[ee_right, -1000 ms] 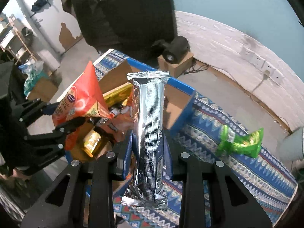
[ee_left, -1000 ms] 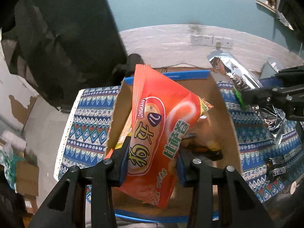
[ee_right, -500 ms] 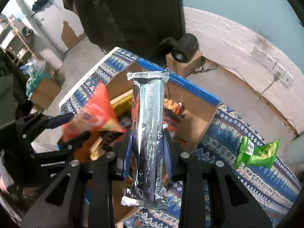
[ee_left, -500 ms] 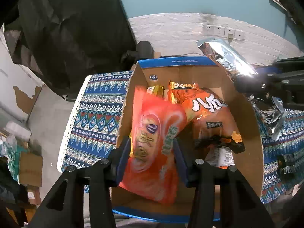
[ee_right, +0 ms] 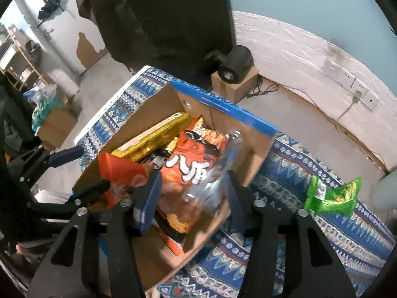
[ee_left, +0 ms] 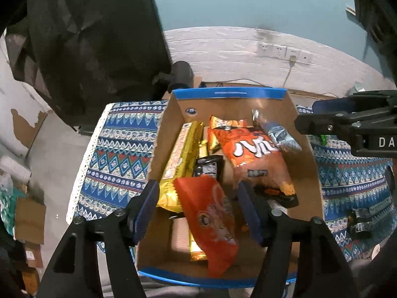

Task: Organize snacks
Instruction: 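Open both grippers to drop the bag and wrapper into the box, then move both open grippers from the box back over the cloth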

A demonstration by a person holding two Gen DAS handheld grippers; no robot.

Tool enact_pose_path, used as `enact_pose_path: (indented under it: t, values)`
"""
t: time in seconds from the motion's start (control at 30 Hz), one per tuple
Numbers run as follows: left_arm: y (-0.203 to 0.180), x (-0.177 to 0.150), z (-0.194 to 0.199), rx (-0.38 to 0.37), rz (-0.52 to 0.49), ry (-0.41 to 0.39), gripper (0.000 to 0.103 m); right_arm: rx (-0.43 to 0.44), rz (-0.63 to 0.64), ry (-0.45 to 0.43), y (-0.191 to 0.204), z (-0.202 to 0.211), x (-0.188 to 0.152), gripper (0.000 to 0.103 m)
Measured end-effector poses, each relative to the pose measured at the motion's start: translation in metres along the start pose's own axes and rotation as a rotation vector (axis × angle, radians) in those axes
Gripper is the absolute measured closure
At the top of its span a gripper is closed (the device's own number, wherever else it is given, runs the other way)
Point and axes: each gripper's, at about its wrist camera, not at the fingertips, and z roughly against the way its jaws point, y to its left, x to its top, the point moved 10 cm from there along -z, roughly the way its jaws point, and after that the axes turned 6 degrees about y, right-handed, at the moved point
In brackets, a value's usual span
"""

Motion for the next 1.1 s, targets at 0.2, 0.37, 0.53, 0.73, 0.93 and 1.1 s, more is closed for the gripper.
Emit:
enact_pose_path:
  t: [0.2,0.37,0.53,0.73,0.93,1.1]
  values:
    - [-0.019,-0.003,0.006,-0.018,-0.035,-0.006,0.027,-0.020,0.015,-0.005,-0.013,0.016,-0.016,0.035]
    - [-0.042,-0.005,0.013,-0.059,-0.075,-0.014,0.022,-0.046,0.039,-0.004,-0.025,0.030,-0.034,0.027]
    - [-0.070,-0.007,0.018,-0.087,-0.131,-0.018,0.022,-0.059,0.046,-0.005,-0.040,0.046,-0.055,0.025]
    - [-0.103,-0.010,0.027,-0.100,-0.211,-0.035,0.016,-0.073,0.044,0.003,-0.065,0.060,-0.086,0.025]
    - [-0.137,-0.015,0.030,-0.127,-0.284,-0.034,0.016,-0.067,0.038,0.052,-0.087,0.061,-0.127,0.025]
    - [-0.165,-0.027,0.025,-0.138,-0.343,-0.010,0.015,-0.071,0.048,0.111,-0.103,0.057,-0.164,0.024]
